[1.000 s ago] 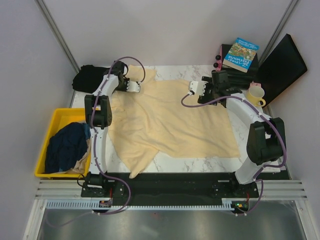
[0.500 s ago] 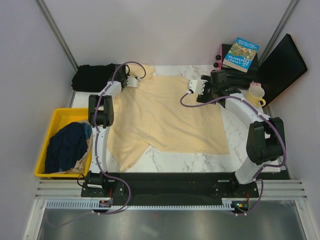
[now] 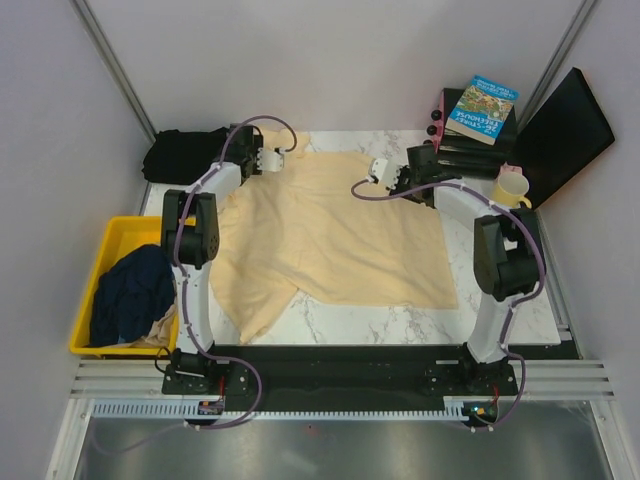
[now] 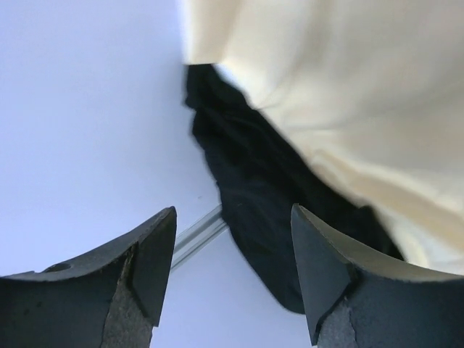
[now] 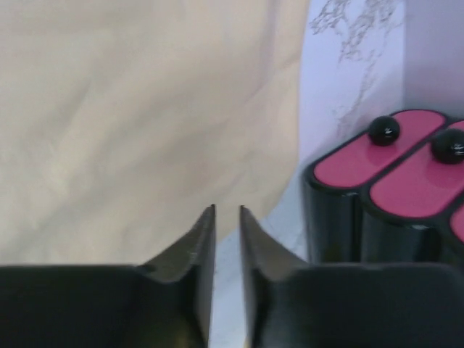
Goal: Fold and stack the t-shirts
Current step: Flatten out the tshirt
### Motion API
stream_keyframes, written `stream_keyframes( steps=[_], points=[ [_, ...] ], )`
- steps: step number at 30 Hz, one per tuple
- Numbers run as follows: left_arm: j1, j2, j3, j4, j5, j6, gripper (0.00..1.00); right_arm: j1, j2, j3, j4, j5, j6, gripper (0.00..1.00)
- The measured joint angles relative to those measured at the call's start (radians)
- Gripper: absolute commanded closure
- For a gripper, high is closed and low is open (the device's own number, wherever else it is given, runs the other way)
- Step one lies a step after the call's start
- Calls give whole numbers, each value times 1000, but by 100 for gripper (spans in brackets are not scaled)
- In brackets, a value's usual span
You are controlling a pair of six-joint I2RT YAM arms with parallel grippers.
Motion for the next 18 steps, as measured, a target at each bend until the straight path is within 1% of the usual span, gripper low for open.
stream_keyframes(
  steps=[1,2,6,11,13,15,18],
  points=[
    [-4,-24,-10,1,0,-5,20,0,38,26,2,0,22,93],
    [-7,-50,-19,3,0,-12,11,0,78,58,0,2,50,94],
    [-14,-93,-11,28,-14,-39,11,0,195,176,0,2,130,97],
    [17,-79,42,22,-35,-76,9,0,255,262,1,0,172,98],
    [31,-82,42,7,-29,-87,11,0,271,284,2,2,179,98],
    [43,-92,23,-25,-8,-94,11,0,286,296,8,3,186,99],
    [53,-140,-71,-80,29,-97,12,0,311,301,16,6,194,100]
  ],
)
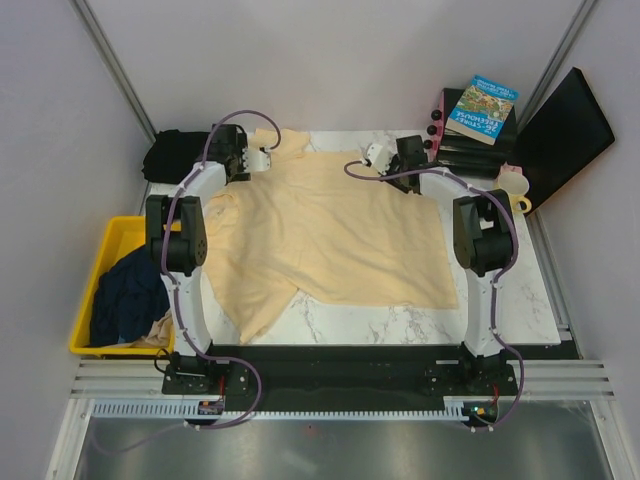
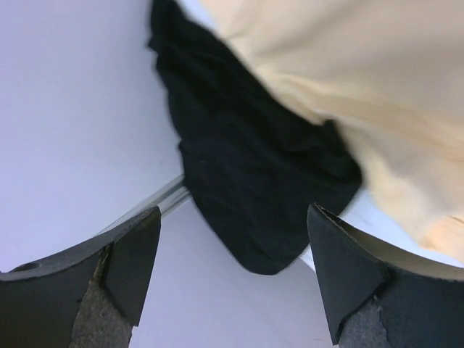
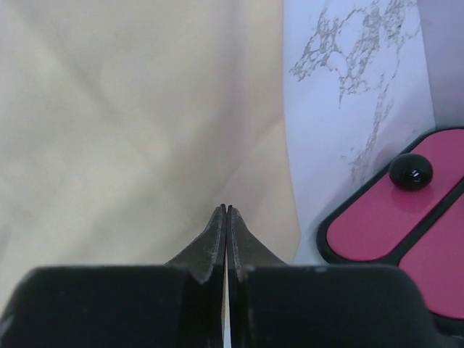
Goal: Fold and stack the t-shirts
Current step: Flatten out the tshirt
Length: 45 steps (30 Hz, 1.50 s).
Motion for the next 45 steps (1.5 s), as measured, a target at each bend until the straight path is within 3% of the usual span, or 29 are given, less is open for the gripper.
stream_keyframes(
  steps=[4,17,20,21,23,24,27,38,45],
  points=[
    [-3,-46,-90,-69,40,-1,13,0,43,1,9,27,10,100],
    [-8,-70,-98,-103,42,-2,16,-6,122,21,170,220,-21,100],
    [-8,-71,-99,-104,42,-2,16,-19,137,35,189,238,-24,77],
    [-8,-71,-99,-104,41,-2,16,-24,137,35,188,237,-29,60],
    [-8,-74,-101,-105,42,-3,16,-29,132,35,190,236,-32,47],
    [-8,-76,-104,-105,42,-5,16,-29,123,35,189,236,-35,35],
    [-8,-93,-119,-107,50,-18,16,-34,83,29,156,217,-30,22],
    [-9,-287,-264,-200,171,-31,16,-42,-91,36,-51,140,-67,18],
    [-9,-534,-496,-287,304,-27,16,-82,-340,-277,-127,99,-233,19]
  ],
)
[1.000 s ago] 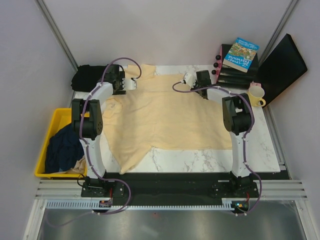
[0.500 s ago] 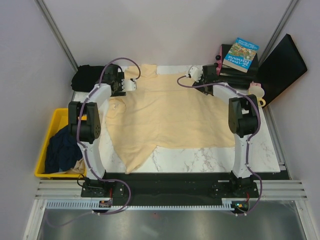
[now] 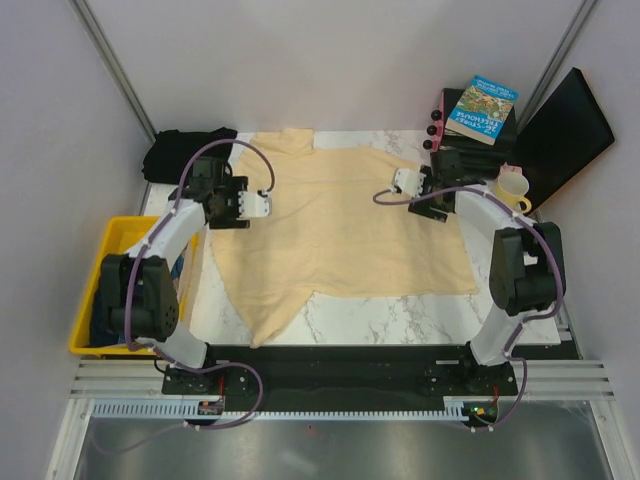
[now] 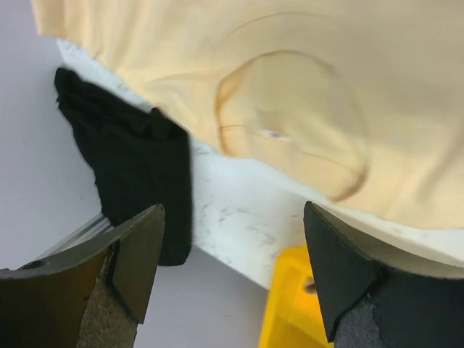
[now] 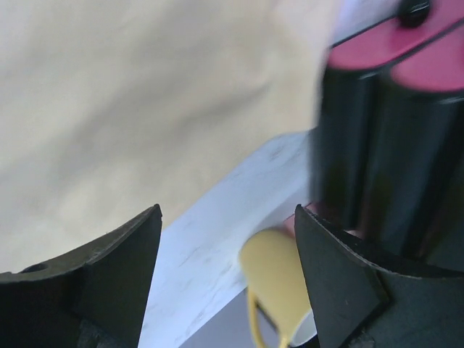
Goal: Fold and stack the t-shirts
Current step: Flatten out the tshirt
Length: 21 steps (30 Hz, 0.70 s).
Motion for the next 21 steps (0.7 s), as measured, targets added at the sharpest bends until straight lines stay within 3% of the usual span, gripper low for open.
stream_keyframes(
  steps=[5,10,16,21],
  points=[
    [0,-192,-229,-26,98,53,18,-6,-148,-240,-58,-33,-103,20],
    [0,-351,-417,-66,196,150,16,-2,-229,-346,-90,-50,-152,20],
    [0,-459,-500,-76,316,237,15,5,-303,-407,-103,-71,-187,19],
    [-14,-387,-481,-76,368,241,15,28,-271,-398,-108,-92,-146,17]
  ],
)
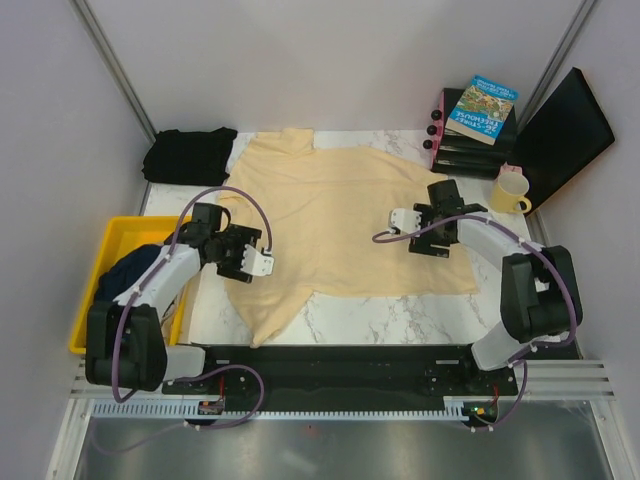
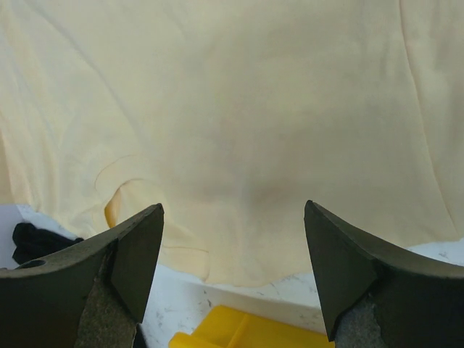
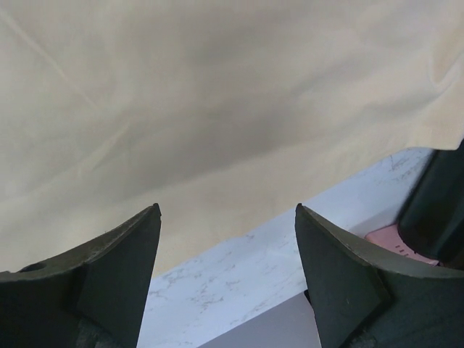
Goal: Fold and stack the t-shirts
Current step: Flatten out the tshirt
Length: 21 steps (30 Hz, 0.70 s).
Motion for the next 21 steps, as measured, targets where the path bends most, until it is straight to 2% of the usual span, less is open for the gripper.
stream_keyframes(
  steps=[6,13,17,21],
  points=[
    [-6,111,92,3,20,-19,14,25,97,84,9,-22,48,16],
    [-8,112,122,-69,45,-15,14,40,114,112,-26,-33,45,16],
    [-8,31,86,-89,71,8,13,40,47,81,-61,-45,2,16],
    [-8,-139,-34,-92,108,68,13,48,-96,-14,-78,-56,-60,16]
  ],
)
